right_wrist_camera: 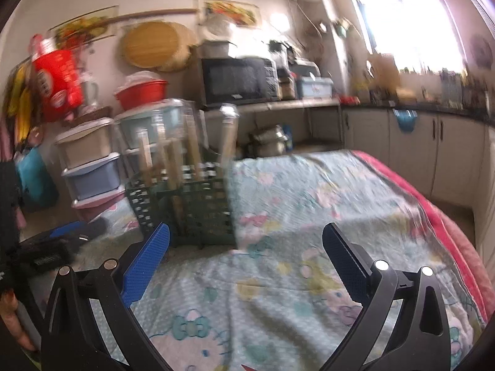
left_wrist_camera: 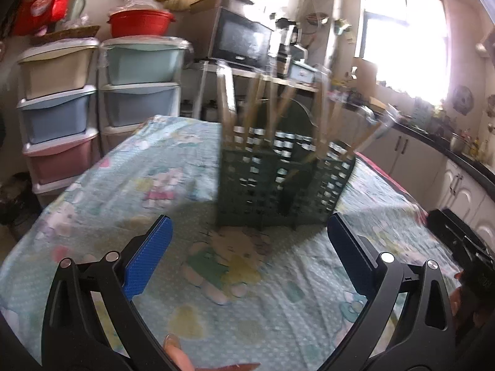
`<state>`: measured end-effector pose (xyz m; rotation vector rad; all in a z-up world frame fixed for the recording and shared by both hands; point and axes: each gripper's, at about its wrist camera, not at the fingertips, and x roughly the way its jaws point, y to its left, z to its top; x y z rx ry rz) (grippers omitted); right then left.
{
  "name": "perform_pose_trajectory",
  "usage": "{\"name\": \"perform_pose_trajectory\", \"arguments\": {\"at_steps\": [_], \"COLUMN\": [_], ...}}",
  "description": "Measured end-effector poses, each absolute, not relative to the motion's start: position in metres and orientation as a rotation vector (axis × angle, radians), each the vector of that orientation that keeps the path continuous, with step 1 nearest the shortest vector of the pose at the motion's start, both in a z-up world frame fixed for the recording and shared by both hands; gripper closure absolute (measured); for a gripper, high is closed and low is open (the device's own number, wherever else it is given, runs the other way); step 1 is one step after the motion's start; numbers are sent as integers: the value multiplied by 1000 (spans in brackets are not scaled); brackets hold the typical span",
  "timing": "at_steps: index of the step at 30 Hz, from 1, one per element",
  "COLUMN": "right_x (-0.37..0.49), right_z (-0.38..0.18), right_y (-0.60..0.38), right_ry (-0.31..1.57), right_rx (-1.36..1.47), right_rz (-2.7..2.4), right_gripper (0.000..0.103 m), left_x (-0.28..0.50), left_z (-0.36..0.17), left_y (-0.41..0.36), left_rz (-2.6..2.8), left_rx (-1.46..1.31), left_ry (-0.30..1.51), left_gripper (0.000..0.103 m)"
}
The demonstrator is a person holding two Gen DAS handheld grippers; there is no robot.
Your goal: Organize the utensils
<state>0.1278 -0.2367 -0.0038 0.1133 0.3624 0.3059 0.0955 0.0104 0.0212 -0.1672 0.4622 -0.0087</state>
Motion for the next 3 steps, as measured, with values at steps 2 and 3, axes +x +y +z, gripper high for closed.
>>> {"name": "perform_pose_trajectory", "arguments": {"at_steps": [2, 3], "right_x": [151, 164], "right_z": [0, 1], "right_y": [-258, -269], "right_ry": [446, 491], "right_rx": [119, 110], "right_rz": [232, 164], "right_gripper": [7, 7], "left_x": [104, 113], "left_z": [29, 32], "left_y": [33, 50], "left_rz": [60, 115], "left_rx": [-172, -168], "left_ry": [500, 535], "left_gripper": [11, 11]}}
